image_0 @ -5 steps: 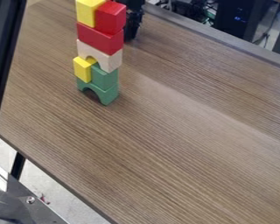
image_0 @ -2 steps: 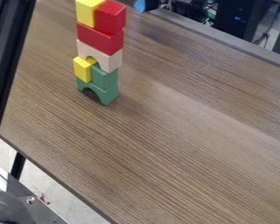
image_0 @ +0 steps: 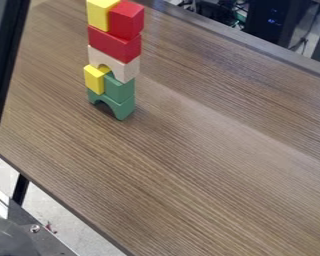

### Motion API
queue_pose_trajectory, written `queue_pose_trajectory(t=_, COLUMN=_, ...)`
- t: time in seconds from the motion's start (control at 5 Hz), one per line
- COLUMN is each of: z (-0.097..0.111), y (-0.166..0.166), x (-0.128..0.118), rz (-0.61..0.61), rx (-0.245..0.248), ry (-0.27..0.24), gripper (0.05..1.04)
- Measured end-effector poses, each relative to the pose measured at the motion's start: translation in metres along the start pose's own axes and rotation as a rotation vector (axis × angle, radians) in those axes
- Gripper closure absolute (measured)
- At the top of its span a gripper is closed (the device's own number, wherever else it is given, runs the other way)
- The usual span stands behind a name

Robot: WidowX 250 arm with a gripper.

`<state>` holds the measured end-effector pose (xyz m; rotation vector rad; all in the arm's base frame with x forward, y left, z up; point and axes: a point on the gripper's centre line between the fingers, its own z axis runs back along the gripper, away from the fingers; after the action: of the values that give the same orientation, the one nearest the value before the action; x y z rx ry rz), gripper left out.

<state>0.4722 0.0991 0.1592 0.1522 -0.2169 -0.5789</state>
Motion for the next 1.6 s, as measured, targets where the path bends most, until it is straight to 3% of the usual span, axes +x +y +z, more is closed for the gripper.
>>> queue_pose_trajectory(t=0.2, z=0.029, y=-0.01, x=-0.005, rz=-0.048, rx=0.007, ry=-0.02, gripper=0.523)
queue_pose_trajectory(t=0.4, z=0.05, y=-0.024, x=-0.009, rz=-0.15, rx=-0.059, ry=-0.033, gripper=0.523)
queue_pose_trajectory(t=0.6, z=0.062, y=-0.037, x=-0.027, rz=-0.241, rx=-0.161, ry=0.023, gripper=0.523)
queue_pose_trajectory(t=0.8, z=0.087, y=-0.051, x=-0.046, rz=-0.333, rx=-0.222, ry=0.074, gripper=0.523)
queue_pose_trajectory(t=1.2, z=0.106, y=-0.068, x=-0.078, rz=-0.406, rx=-0.153, ry=0.215, gripper=0.523)
queue_pose_trajectory(t=1.4, z=0.091, y=-0.081, x=-0.092, rz=-0.423, rx=-0.143, ry=0.314, gripper=0.523)
queue_pose_trajectory(t=1.6, z=0.079, y=-0.092, x=-0.101, rz=-0.482, rx=-0.177, ry=0.31, gripper=0.523)
